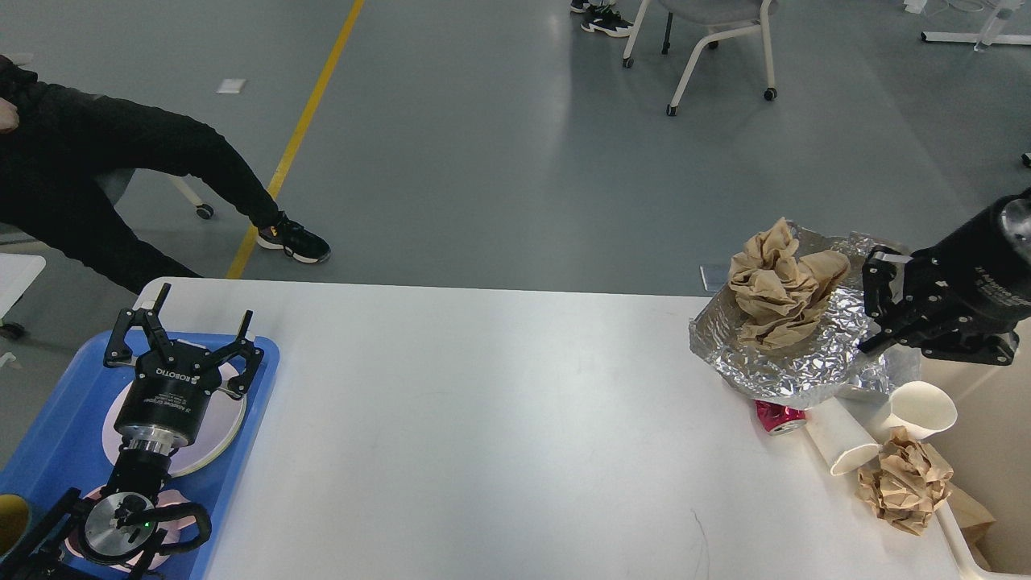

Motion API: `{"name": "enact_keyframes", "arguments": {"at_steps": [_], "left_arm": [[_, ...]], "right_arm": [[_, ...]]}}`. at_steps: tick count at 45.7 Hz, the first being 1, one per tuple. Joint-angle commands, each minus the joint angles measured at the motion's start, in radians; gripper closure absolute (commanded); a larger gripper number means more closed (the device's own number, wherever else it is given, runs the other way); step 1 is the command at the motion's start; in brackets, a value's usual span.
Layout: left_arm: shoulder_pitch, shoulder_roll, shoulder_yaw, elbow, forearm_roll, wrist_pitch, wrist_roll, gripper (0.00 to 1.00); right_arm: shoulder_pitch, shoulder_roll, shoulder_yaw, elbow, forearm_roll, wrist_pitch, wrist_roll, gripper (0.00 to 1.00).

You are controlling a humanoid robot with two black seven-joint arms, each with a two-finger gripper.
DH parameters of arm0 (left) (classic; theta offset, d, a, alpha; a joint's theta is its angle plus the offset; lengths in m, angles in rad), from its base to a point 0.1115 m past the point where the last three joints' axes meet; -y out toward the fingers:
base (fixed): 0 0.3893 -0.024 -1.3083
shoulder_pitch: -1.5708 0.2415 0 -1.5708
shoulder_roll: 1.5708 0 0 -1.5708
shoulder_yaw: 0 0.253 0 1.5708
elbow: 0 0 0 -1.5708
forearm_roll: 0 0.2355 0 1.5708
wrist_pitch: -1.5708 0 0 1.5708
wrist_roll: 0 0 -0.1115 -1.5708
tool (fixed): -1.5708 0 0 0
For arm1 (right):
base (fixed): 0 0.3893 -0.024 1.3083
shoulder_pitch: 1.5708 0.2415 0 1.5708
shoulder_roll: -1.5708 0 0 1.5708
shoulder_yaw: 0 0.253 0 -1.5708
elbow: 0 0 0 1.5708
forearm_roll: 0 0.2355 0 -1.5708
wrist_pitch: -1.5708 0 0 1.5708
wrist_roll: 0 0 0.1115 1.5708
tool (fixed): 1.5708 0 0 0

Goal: Tidy desktop
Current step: 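Lift the foil tray with crumpled paper and carry it off the table, then release the foil tray beyond the table and return the right gripper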

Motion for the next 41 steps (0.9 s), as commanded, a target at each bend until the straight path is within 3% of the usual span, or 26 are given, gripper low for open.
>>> {"name": "enact_keyframes", "arguments": {"at_steps": [1,14,17,23,27,34,41], "left_arm": [[0.000,0.001,0.000,0.000,0.000,0.000,0.000,0.04],[0.000,0.000,0.000,0.000,0.000,0.000,0.000,0.04],[0.000,0.000,0.000,0.000,0.000,0.000,0.000,0.04],[0.000,0.001,0.000,0.000,0.000,0.000,0.000,0.04],[0.000,0.001,0.000,0.000,0.000,0.000,0.000,0.04],[0.000,0.001,0.000,0.000,0.000,0.000,0.000,0.04],[0.000,0.001,0.000,0.000,0.000,0.000,0.000,0.04]], "right_arm": [[-0.050,-0.128,-0.016,-0.084,0.030,-0.001,0.000,1.00],[-0.286,-0.394,0.000,-0.411,0.020,-0.048,0.000,1.00],[-0.357,-0.428,0.038,-0.442,0.018,-0.120,0.000,1.00],[-0.503,-0.498,0.130,-0.508,0.010,-0.364,0.001,1.00],[-0.637,-0.491,0.196,-0.566,0.010,-0.450,0.001,1.00],[-0.863,-0.474,0.372,-0.670,0.010,-0.478,0.001,1.00],[-1.082,-0.374,0.516,-0.825,0.010,-0.498,0.001,1.00]]}}
